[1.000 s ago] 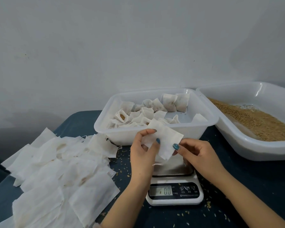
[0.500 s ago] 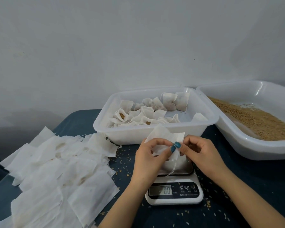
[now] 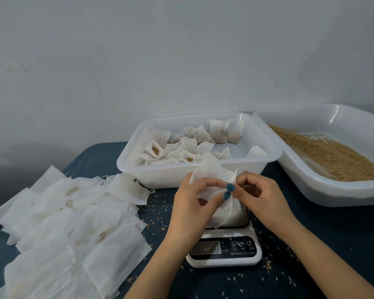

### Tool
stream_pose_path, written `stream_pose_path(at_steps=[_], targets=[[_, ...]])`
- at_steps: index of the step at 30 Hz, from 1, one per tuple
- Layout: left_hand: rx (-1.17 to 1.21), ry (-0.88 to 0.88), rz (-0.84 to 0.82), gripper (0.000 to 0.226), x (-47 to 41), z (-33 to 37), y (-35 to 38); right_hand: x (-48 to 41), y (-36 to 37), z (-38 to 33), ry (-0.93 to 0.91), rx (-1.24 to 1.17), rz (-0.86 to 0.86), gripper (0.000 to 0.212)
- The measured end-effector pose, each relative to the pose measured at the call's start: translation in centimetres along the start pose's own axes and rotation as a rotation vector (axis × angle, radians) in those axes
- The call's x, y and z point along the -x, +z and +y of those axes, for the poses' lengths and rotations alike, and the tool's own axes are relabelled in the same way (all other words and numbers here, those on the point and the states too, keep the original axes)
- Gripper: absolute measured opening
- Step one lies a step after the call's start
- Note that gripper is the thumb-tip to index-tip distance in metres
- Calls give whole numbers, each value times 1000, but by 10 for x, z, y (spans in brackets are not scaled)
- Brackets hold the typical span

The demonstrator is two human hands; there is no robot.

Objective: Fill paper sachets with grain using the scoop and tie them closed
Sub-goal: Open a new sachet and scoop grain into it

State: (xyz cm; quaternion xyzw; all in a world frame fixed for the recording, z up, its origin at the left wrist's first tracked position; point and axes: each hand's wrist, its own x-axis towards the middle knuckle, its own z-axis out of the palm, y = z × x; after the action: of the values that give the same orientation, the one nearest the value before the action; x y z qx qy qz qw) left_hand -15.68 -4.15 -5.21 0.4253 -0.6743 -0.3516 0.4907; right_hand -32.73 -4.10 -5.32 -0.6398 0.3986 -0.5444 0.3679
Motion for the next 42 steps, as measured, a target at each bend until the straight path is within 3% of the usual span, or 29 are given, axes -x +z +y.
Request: stream_pose_path(at_steps=[11, 18, 26, 42], targets=[[-48, 55, 83, 14, -1, 2, -3, -1, 1, 2, 0, 44, 41, 15], [-25, 0, 120, 13, -3, 2, -5, 0, 1, 2, 1, 83, 59, 26], [-79, 19, 110, 13, -2, 3, -5, 0, 1, 0, -28, 80, 17, 9], [-74, 45, 187, 7, -1, 2, -4, 0, 1, 8, -14, 154, 40, 17]])
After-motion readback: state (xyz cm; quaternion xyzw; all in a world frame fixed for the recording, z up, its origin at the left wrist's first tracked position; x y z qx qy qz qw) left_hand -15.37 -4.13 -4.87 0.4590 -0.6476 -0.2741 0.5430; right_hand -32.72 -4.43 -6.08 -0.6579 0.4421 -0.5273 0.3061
